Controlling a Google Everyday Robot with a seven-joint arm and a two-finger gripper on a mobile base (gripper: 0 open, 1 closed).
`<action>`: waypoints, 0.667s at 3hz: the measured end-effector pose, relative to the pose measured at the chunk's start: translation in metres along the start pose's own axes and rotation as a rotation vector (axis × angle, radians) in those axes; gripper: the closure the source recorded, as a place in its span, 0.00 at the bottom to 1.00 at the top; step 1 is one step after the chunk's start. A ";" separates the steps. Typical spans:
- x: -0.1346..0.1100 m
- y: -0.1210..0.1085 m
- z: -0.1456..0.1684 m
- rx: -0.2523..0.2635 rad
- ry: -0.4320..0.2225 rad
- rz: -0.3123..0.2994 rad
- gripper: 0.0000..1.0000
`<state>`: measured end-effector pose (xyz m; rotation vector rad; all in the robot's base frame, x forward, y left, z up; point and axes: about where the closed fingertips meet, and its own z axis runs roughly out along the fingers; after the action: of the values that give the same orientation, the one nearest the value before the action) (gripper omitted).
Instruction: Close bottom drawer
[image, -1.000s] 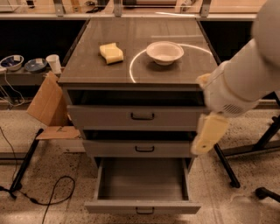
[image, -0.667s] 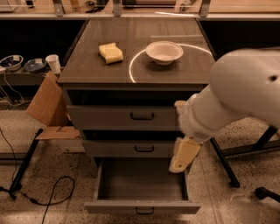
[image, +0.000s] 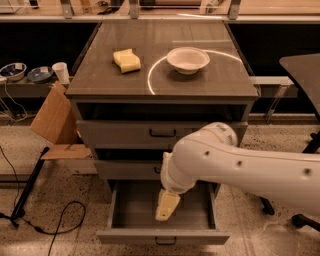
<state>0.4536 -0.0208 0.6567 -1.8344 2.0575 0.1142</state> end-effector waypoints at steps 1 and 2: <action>-0.007 0.007 0.083 -0.034 0.019 -0.034 0.00; -0.019 0.011 0.161 -0.089 0.058 -0.049 0.00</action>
Offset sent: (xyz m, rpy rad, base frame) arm 0.0458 0.1490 -0.2356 -0.0500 0.2338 -0.1728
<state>0.4806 0.0482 0.5118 -1.9618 2.0754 0.1435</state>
